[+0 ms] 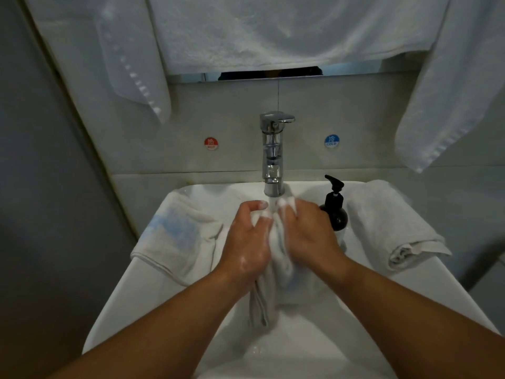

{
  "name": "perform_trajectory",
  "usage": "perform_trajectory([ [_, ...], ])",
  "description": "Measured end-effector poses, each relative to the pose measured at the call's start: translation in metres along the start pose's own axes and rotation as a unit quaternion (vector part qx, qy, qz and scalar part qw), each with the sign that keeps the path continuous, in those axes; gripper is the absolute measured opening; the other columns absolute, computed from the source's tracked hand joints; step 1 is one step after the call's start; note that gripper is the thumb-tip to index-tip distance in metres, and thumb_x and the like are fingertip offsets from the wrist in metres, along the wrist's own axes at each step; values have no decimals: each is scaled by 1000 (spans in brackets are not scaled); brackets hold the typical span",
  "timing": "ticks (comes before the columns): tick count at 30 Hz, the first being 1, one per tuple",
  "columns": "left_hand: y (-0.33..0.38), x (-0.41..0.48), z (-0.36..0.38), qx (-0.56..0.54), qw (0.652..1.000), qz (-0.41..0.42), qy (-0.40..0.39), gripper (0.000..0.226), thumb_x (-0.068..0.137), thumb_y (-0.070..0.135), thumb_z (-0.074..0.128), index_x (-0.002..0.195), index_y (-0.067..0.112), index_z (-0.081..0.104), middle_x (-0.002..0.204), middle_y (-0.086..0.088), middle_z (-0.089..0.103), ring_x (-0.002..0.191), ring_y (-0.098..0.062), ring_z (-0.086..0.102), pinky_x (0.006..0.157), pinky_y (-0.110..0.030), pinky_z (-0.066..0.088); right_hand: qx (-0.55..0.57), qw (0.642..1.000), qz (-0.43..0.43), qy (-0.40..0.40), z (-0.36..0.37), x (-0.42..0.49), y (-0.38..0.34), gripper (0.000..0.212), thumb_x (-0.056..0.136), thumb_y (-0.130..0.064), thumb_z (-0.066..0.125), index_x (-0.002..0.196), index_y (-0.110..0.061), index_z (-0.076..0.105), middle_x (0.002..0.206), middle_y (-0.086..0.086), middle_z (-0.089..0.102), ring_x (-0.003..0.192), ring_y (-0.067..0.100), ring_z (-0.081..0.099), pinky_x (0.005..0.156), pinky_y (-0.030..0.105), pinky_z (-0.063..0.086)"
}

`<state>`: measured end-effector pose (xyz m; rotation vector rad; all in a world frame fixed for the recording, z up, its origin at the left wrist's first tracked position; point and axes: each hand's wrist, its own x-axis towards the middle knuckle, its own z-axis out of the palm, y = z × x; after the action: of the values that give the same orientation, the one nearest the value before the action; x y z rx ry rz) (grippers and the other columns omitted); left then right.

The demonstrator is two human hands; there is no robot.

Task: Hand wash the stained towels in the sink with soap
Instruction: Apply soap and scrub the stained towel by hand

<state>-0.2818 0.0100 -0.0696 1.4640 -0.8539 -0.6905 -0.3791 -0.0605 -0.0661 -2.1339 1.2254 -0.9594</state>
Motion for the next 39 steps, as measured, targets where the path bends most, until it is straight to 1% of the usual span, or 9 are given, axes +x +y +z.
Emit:
perform_trajectory([
  [6,-2,12,-4,71,995,-1,70,17,103,26,47,118,30,52,108,-4,67,97,-24,65,92,-45,55,-23,996,-73,-43,9,-21,-8,34,106,-34,42,87,-13,61,89,9,69,81,29,62,74,39,47],
  [11,0,-5,2,137,987,87,-22,15,105,28,46,119,27,52,101,6,65,93,-12,65,82,-33,55,-18,999,16,-38,0,0,7,41,107,-36,39,95,-10,68,93,12,71,89,30,66,77,37,50],
  [15,-2,12,-3,176,982,47,55,13,105,27,44,117,30,49,97,3,66,89,-20,63,78,-33,50,3,997,-61,-40,6,-16,0,40,105,-41,43,85,-15,66,84,6,70,79,26,65,73,40,51],
  [19,-6,3,-5,238,968,82,16,23,106,36,40,125,26,49,102,3,63,92,-19,60,76,-28,41,50,996,-67,28,3,-4,1,35,104,-38,45,78,-19,58,76,2,67,71,22,64,68,40,51],
  [22,-4,3,-4,211,973,92,-18,24,106,36,43,129,31,49,108,8,61,98,-12,60,77,-24,40,80,995,-1,60,-6,4,10,38,106,-34,44,73,-18,54,71,0,62,70,19,61,67,37,47],
  [26,-1,6,-5,175,976,124,20,26,103,29,51,128,34,49,103,11,66,93,-10,64,80,-28,51,-50,998,13,-40,-5,-5,8,39,107,-36,40,97,-10,67,98,11,70,95,33,65,82,39,49],
  [29,-1,12,-9,144,984,63,85,21,103,24,50,121,32,50,103,3,67,95,-20,64,90,-41,53,34,996,-68,-47,2,-21,-9,37,104,-39,46,87,-14,66,84,5,70,80,22,65,70,32,48],
  [33,1,-2,-7,131,988,87,0,20,106,26,45,124,30,50,105,7,65,94,-8,64,84,-31,55,58,997,-26,38,-1,-3,-7,37,105,-34,46,79,-14,61,74,3,65,69,20,61,63,34,40],
  [39,-3,11,-2,157,985,52,41,22,105,28,45,127,30,47,96,5,65,89,-14,65,81,-32,53,-41,996,-31,-78,3,-13,4,40,107,-39,39,96,-13,68,97,11,71,92,31,65,83,43,51],
])
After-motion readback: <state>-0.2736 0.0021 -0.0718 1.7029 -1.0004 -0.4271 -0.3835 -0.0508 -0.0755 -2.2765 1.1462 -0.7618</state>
